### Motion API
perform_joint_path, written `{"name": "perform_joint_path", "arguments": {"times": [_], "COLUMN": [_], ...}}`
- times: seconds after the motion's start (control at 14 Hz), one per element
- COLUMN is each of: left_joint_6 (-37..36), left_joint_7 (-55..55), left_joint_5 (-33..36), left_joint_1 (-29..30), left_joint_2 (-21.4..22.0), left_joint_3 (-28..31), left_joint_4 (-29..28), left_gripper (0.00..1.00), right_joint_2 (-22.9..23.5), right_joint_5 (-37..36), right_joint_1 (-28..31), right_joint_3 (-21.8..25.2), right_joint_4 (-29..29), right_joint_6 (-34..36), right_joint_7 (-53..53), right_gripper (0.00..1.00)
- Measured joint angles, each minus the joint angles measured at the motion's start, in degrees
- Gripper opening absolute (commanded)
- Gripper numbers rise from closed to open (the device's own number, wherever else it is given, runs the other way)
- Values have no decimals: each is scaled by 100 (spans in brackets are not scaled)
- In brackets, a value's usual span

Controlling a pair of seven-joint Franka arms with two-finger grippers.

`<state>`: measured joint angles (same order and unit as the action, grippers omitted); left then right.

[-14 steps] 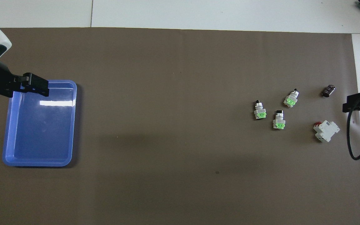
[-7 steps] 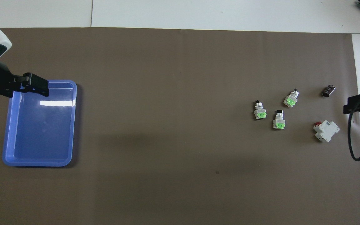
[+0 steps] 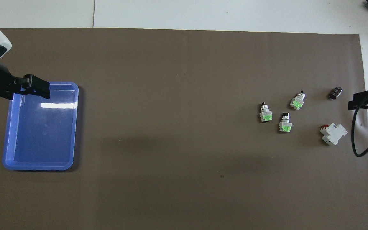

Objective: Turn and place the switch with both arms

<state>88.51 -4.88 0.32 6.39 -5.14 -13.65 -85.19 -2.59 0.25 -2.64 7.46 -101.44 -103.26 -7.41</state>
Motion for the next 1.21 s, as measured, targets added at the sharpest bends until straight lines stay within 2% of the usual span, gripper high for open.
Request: {"name": "perform_joint_path", "arguments": {"times": [0.14,0.43,0.57,0.78,1.21], "left_joint_6": [0,0,0,0,0], "left_joint_7": [0,0,0,0,0], "left_joint_5": [0,0,0,0,0], "left_joint_1": [0,0,0,0,0], "left_joint_2": [0,0,0,0,0], "left_joint_3": [0,0,0,0,0], "left_joint_4": [0,0,0,0,0], "left_gripper": [100,100,100,100,100], "right_joint_2": [361,1433,1809,2049,2208], "right_joint_5": [5,14,16,30,67], "right_joint_1": [2,5,7,8,117], "right_joint_3": [7,9,11,13,15], "right_joint_4": [-283,-445,-587,-790,-1240], "right_joint_6": [-552,-1658,-2206,-2648,-3322], "right_joint_7": [-8,-9,-9,-10,-2], "right_gripper": [100,100,100,100,99]}}
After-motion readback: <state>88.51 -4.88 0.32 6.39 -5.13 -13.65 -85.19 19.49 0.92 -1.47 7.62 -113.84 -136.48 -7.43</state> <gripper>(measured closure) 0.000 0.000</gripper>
